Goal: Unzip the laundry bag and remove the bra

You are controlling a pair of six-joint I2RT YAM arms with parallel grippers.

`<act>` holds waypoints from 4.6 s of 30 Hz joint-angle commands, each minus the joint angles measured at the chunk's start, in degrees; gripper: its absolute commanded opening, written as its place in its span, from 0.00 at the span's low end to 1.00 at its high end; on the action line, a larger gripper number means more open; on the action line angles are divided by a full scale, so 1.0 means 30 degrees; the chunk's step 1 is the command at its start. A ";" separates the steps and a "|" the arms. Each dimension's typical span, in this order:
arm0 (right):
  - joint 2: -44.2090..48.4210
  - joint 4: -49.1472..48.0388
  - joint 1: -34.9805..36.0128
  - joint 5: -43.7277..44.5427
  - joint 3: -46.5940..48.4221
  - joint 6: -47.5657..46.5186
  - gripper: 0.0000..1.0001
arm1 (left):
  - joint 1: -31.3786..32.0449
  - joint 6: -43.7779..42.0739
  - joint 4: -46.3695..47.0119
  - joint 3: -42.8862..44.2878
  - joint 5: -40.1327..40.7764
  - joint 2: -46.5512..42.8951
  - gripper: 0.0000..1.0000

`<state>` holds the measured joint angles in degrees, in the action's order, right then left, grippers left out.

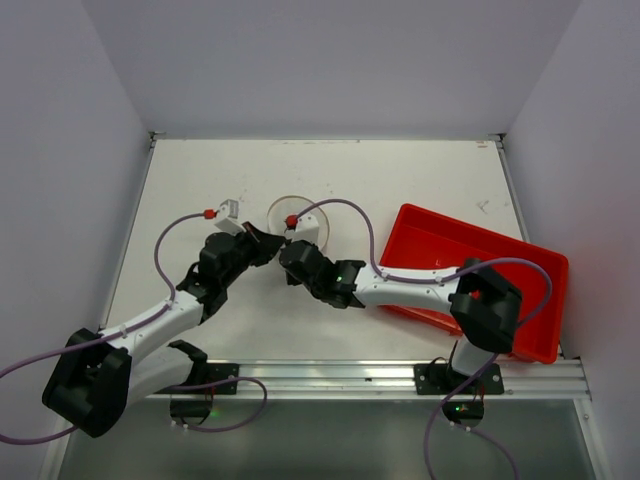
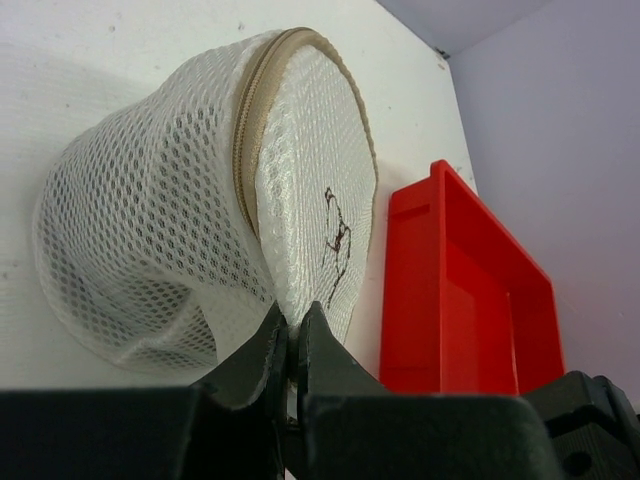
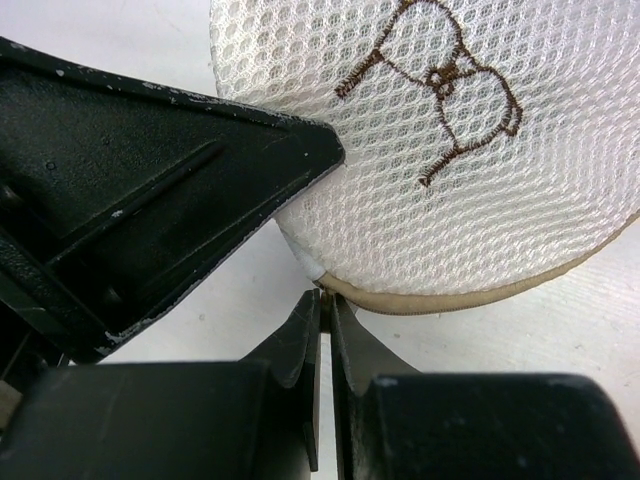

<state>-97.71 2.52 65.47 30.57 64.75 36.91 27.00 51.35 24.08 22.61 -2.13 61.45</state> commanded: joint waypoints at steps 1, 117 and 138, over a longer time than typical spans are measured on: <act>0.1454 -0.0021 0.0031 0.1412 -0.0518 -0.0259 0.00 | -0.0124 -0.0945 -0.1426 0.0897 0.0622 -0.0065 0.00; 0.5263 0.0562 -0.0525 -0.1317 -0.2218 -0.3746 0.00 | -0.4547 -0.0769 -0.6619 0.5734 -0.9658 0.3392 0.00; 0.6439 0.2558 -0.1111 -0.1162 -0.2396 -0.4305 0.00 | -0.4812 -0.0828 -0.7701 0.8547 -1.0538 0.4890 0.64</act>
<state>-77.65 10.02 62.28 27.59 54.68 23.94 13.17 48.86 2.09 45.04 -32.71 76.71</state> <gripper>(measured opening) 0.043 0.607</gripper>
